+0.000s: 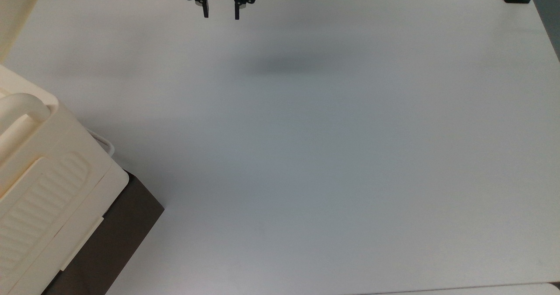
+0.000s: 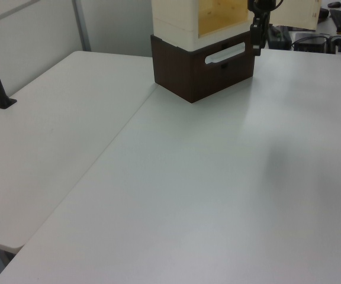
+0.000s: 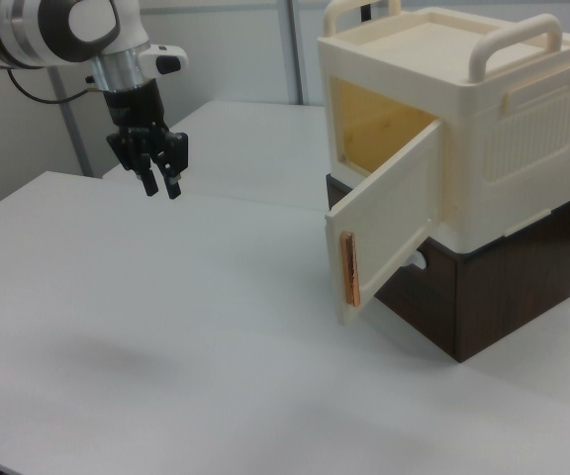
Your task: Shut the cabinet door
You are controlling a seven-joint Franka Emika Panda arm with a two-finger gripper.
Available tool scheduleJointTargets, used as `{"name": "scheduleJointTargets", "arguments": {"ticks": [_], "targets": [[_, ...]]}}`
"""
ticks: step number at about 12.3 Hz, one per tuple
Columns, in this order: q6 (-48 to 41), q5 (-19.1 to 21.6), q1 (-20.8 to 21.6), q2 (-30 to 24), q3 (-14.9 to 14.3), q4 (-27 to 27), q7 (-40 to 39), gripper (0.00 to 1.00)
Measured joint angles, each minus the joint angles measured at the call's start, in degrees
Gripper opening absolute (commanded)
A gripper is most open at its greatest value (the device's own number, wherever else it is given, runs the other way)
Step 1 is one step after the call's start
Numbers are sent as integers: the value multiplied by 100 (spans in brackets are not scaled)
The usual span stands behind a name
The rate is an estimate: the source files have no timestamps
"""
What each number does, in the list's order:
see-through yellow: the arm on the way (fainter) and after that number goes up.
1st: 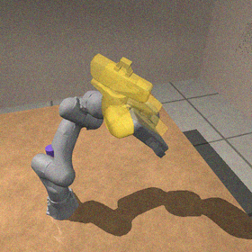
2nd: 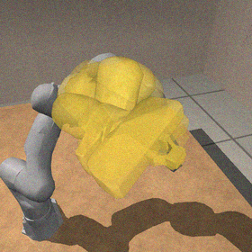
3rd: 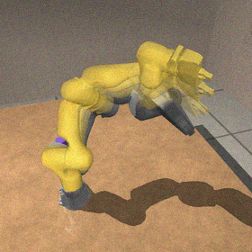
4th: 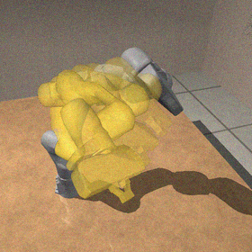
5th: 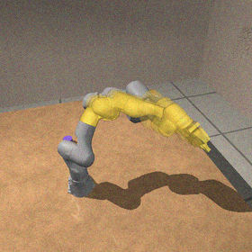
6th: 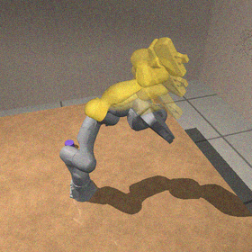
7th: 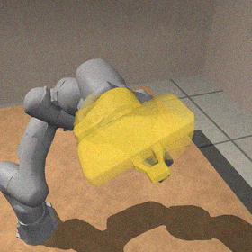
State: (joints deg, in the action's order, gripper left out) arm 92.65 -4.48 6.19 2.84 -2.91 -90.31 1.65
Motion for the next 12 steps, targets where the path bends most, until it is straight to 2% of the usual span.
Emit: {"name": "scheduleJointTargets", "arguments": {"ticks": [7,12], "targets": [[0,0,-15,-5,-43,48,0,0],[0,0,-439,-73,-138,684,3,0]]}}
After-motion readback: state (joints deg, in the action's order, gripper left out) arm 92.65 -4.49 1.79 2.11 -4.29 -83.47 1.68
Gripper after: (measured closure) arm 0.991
